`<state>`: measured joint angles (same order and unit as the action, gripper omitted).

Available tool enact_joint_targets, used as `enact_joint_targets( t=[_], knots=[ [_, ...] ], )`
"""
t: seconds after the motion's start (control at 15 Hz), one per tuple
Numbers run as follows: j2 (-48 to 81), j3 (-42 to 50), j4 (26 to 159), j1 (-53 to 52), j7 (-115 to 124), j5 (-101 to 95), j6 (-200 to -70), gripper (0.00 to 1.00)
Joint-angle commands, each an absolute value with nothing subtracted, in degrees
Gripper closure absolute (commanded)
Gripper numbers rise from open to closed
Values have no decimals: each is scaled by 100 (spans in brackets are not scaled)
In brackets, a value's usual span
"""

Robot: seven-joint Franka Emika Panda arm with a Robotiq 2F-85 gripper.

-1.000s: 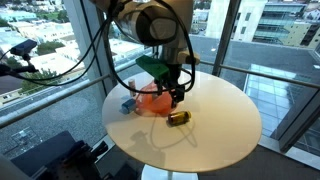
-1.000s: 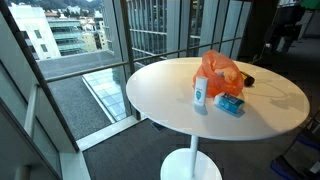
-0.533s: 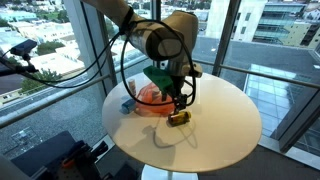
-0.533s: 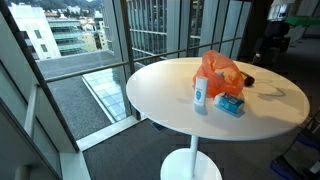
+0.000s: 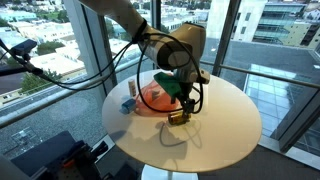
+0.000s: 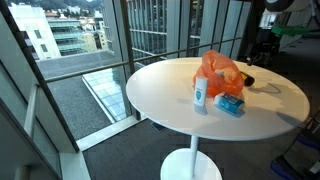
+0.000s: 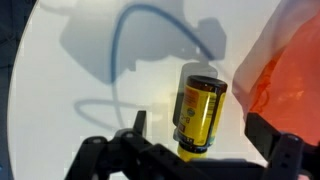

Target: Put the yellow bottle in the plastic bag

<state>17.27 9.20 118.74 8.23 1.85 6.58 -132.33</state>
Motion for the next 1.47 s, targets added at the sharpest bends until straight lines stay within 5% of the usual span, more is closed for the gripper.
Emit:
enact_joint_targets(
  t=[0.0,1.0,1.07,1.13,1.4],
  knots=[
    [2106,887,11521,876,445,695,-13379,0],
    [2666,945,11504,556,1001,265,-13667,0],
    [2672,946,11506,543,1010,234,-13665,25],
    [2668,947,11510,534,1018,209,-13657,25],
    [2592,935,11560,530,1002,162,-13629,60]
  ],
)
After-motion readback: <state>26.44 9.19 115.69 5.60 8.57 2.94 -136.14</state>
